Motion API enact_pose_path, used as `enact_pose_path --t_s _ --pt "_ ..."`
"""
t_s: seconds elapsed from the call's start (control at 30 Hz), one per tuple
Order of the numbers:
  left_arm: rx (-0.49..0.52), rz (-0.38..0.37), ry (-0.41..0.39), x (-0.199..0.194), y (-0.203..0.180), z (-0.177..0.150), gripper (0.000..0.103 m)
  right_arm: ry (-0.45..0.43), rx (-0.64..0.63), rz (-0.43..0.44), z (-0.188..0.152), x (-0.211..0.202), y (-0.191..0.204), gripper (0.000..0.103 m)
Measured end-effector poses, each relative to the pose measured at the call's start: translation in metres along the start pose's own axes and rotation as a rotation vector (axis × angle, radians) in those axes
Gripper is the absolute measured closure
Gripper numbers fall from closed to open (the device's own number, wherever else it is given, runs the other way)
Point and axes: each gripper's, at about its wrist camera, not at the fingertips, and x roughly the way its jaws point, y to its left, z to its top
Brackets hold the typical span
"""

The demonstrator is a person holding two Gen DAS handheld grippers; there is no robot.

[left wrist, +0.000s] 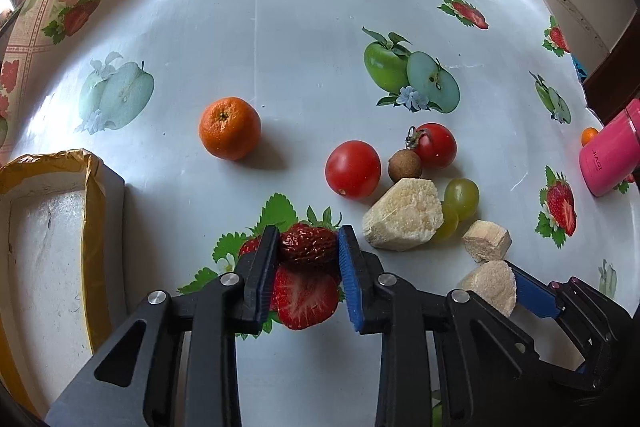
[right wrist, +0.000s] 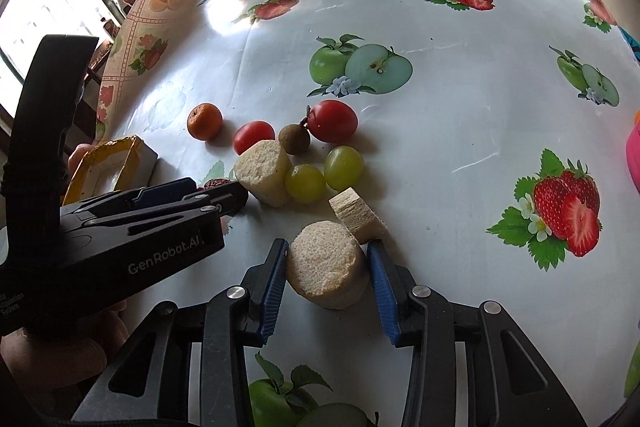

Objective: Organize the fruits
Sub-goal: 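Grasp the red date with the left tool while the right tool grasps the round bread, then carry the date into the tray with the left tool while the right tool carries the bread there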

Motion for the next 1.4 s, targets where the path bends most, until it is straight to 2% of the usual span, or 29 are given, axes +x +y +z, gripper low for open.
enact_pose_path --t_s 0.2,0.57,0.9,1.4 --pt "-0.009 -0.023 0.008 -0.012 0.001 -0.016 0.076 -0.009 0.006 0.018 -0.009 -0.02 -0.001 0.062" --pt "-0.029 -0.016 -0.042 -0.071 0.006 -0.057 0.076 -0.04 -0.013 0.044 -0.034 -0.071 0.012 0.062" --pt "-0.059 0.004 -0.09 -0.112 0.025 -0.086 0.076 -0.059 -0.078 0.064 -0.055 -0.097 0.046 0.062" --pt "-0.128 0.05 -0.14 -0.151 0.064 -0.12 0.076 -0.07 -0.192 0.108 -0.066 -0.114 0.102 0.062"
